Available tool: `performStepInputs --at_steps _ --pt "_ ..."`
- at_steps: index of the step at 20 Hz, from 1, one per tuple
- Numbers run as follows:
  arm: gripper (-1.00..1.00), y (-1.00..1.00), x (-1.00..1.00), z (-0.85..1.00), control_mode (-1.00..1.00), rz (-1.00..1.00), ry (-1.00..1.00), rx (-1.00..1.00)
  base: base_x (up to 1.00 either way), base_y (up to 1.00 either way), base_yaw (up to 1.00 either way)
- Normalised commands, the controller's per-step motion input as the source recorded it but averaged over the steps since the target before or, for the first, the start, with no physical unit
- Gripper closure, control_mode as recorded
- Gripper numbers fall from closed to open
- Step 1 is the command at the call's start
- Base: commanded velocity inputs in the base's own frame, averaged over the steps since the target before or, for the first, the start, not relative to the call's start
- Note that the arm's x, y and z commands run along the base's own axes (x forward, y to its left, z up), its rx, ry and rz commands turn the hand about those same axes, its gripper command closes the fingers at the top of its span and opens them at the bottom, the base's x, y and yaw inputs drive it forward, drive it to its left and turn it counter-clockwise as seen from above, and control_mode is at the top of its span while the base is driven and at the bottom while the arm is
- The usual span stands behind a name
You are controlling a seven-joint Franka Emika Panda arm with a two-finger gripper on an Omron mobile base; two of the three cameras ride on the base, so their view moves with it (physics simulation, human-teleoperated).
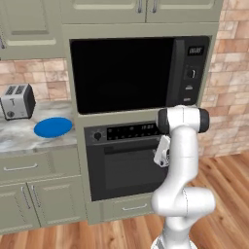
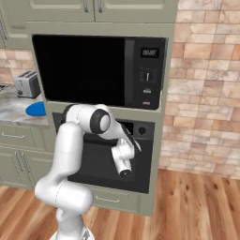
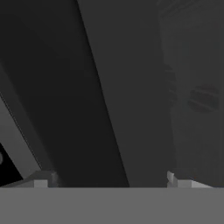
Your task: Take the baked cake out of the oven and place it on the plate for cooling. Then close the oven door.
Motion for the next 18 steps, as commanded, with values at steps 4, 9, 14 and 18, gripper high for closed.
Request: performStepInputs --at_steps 4,9,14,18 --pt "-1.0 0.01 0.03 -0.04 -1.0 0.0 -0.03 0.0 0.0 0.0 0.0" --pt "-1.0 0.0 0.0 0.0 -1.0 0.0 0.0 0.0 0.0 0.0 0.0" --pt "1.0 0.0 0.0 0.0 -1.0 0.0 0.0 0.0 0.0 0.0 0.0" --pt "1.0 0.0 0.0 0.0 -1.0 0.0 0.0 0.0 0.0 0.0 0.0"
